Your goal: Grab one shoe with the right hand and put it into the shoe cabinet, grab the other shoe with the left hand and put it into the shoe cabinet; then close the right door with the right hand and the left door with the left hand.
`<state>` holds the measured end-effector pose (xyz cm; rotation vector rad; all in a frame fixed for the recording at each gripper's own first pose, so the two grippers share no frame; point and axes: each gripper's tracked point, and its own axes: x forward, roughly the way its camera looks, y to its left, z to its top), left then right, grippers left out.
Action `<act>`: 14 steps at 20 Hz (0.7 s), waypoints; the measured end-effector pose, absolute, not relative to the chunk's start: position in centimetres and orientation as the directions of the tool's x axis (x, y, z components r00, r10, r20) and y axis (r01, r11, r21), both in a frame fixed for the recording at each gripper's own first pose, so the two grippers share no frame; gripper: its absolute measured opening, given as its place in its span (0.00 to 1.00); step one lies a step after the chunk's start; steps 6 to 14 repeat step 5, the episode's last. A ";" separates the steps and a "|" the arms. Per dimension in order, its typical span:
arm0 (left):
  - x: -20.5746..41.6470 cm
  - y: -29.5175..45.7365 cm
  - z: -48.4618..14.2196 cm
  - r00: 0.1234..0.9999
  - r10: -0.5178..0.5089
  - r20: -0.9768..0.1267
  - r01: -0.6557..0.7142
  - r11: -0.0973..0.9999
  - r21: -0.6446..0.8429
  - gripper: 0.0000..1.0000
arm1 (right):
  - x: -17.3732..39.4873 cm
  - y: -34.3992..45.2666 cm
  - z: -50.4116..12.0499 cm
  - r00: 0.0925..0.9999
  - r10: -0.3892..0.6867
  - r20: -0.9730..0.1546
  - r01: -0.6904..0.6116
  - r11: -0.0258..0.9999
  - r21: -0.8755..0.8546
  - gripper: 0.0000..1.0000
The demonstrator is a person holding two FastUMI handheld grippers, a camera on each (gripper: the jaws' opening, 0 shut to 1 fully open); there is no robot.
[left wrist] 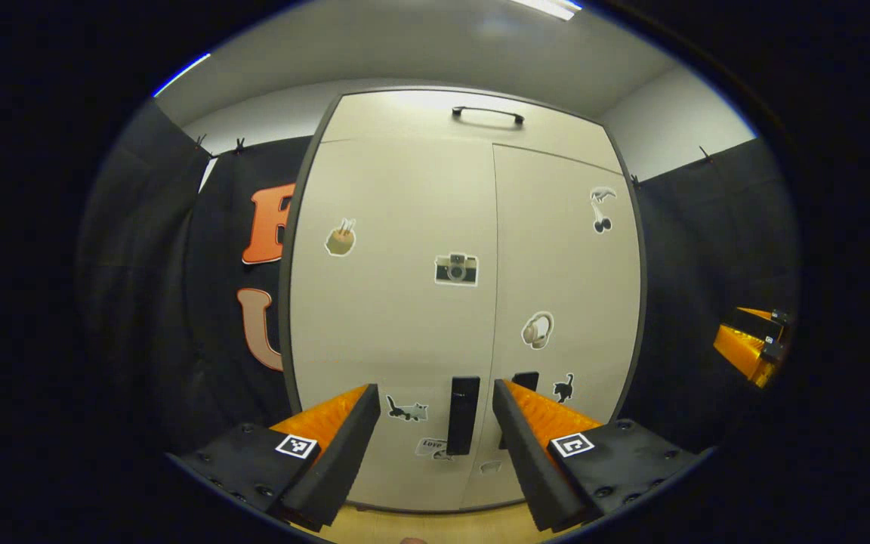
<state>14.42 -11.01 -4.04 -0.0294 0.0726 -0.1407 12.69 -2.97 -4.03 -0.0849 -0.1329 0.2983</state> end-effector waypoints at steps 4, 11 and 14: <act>10.8 -5.1 1.2 0.998 -0.054 0.030 0.055 0.998 -0.026 0.96 | 11.7 -1.6 -0.8 0.925 0.327 0.192 -0.307 0.943 -0.129 0.93; 10.2 -4.0 2.0 0.998 -0.034 0.050 0.035 0.999 -0.023 0.96 | 11.6 -1.3 -0.3 0.921 0.333 0.202 -0.311 0.941 -0.133 0.96; 10.2 -4.0 2.0 0.998 -0.034 0.050 0.035 0.999 -0.023 0.96 | 11.6 -1.3 -0.3 0.921 0.333 0.202 -0.311 0.941 -0.133 0.96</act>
